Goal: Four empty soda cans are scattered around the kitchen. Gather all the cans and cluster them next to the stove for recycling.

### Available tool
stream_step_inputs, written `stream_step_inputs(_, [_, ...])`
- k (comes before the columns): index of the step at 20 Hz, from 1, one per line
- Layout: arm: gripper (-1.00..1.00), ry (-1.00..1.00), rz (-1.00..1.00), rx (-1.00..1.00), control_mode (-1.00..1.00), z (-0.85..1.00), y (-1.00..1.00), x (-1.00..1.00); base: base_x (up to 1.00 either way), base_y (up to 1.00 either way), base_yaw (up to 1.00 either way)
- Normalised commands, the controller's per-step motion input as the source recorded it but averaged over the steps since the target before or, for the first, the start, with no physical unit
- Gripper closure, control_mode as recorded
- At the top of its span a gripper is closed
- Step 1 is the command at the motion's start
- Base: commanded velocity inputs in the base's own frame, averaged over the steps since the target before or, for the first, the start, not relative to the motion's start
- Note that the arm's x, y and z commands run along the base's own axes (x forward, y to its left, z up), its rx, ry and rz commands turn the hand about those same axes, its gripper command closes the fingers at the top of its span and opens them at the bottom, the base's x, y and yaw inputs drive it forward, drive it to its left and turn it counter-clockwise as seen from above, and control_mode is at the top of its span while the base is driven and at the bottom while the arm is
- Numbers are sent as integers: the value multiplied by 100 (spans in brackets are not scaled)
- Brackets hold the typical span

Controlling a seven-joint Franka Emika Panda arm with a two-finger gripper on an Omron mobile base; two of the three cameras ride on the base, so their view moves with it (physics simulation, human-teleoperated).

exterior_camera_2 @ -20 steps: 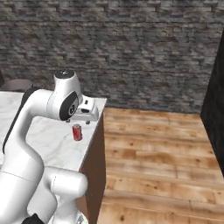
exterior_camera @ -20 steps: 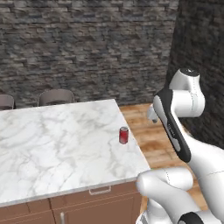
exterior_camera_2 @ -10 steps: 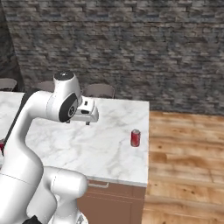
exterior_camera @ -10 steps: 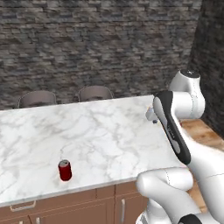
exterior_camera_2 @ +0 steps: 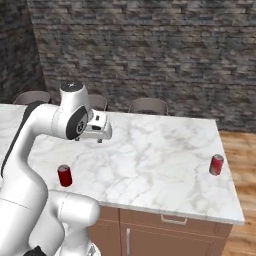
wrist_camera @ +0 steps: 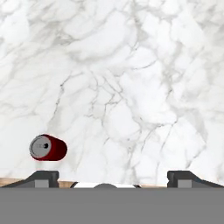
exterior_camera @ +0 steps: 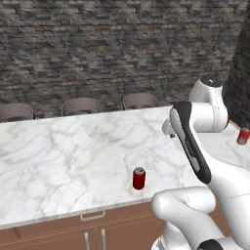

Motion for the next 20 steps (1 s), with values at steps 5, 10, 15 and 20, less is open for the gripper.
stream_step_inputs(5, [-100,0,0,0,100,0,0,0,-1,59,6])
stream_step_inputs(10, [-100,0,1,0,-100,-5,7,0,0,39,4])
stream_step_inputs(15, [-100,0,2,0,-100,-33,18,0,0,0,0])
stream_step_inputs(20, [-100,0,0,0,-100,-43,0,-7,0,0,0])
